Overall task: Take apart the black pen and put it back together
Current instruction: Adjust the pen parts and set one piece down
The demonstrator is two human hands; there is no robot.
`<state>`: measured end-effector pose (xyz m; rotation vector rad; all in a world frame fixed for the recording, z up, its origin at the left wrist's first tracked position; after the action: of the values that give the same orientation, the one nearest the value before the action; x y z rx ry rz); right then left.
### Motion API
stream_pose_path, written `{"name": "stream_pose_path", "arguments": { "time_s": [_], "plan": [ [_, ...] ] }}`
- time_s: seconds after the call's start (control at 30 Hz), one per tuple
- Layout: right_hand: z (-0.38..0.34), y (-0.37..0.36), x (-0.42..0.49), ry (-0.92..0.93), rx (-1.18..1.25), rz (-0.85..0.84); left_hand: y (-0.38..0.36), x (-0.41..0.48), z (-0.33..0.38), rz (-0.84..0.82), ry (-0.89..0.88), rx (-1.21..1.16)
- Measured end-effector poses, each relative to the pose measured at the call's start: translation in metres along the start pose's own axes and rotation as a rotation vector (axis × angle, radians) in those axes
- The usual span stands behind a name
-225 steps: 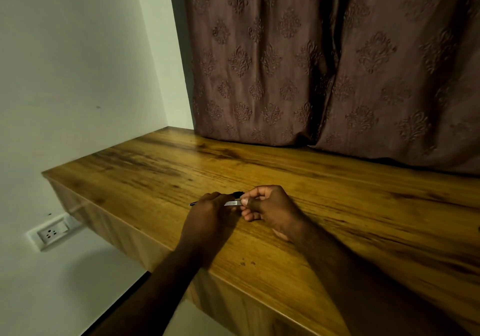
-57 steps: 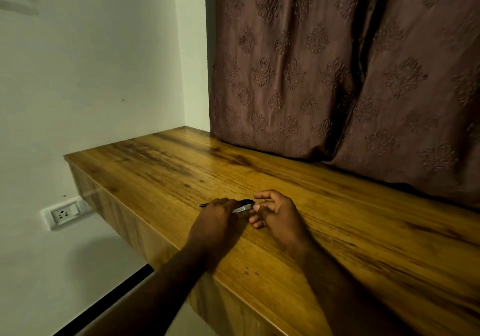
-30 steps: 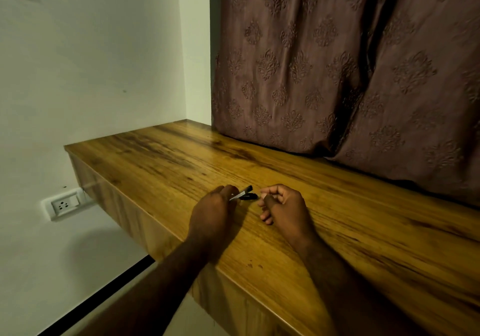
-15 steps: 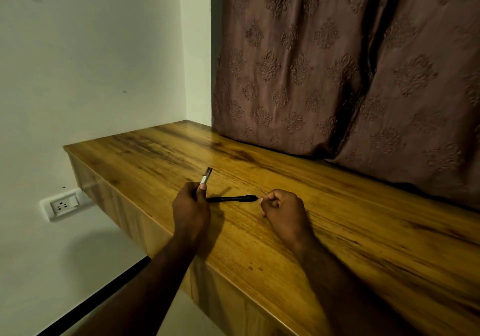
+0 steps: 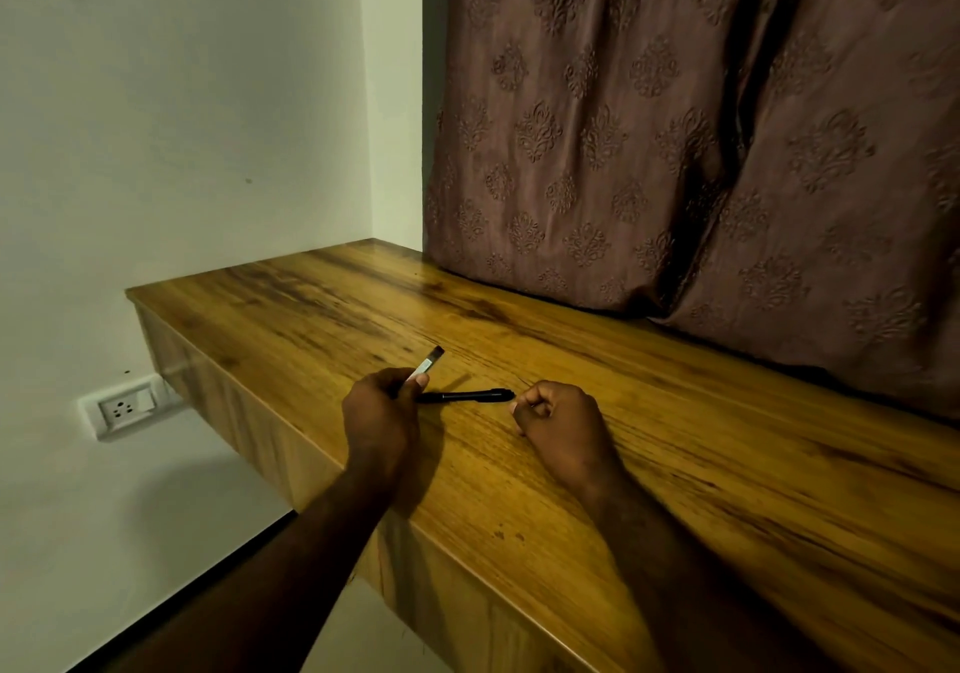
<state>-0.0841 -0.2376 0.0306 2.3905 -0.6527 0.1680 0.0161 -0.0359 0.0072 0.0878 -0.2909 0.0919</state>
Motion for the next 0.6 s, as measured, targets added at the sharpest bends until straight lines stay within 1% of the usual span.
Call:
{"name": "stream_pose_path", "arguments": {
  "time_s": [0.1, 0.2, 0.33, 0.43, 0.5, 0.6],
  "plan": [
    [0.001, 0.000, 0.000, 0.001, -0.015, -0.001, 0.010, 0.008, 0.003, 0.059, -0.016, 0.012],
    [0.003, 0.000, 0.000, 0.002, -0.024, -0.008, 0.022, 0.024, 0.006, 0.079, -0.047, 0.103],
    [0.004, -0.003, 0.003, 0.001, -0.016, -0.018, 0.019, 0.048, 0.005, -0.057, -0.097, 0.331],
    [0.008, -0.004, 0.004, -0.001, -0.015, -0.016, 0.007, 0.059, 0.007, -0.211, -0.228, 0.485],
    [0.009, -0.005, 0.005, 0.003, -0.015, -0.016, 0.000, 0.065, 0.005, -0.278, -0.293, 0.608],
    [0.009, -0.006, 0.007, 0.009, -0.026, -0.015, -0.007, 0.077, -0.005, -0.305, -0.246, 0.714]
  ]
}}
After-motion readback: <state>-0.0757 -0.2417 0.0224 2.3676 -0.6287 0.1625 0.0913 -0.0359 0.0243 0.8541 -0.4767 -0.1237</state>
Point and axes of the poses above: each hand's wrist, its own x-axis towards the middle knuckle, its own y-axis out of the back of the hand, z = x × y, the point moved 7 cm from there along x, towards the middle knuckle, and after that the axes turned 1 degree about -x, right-handed, at the moved point
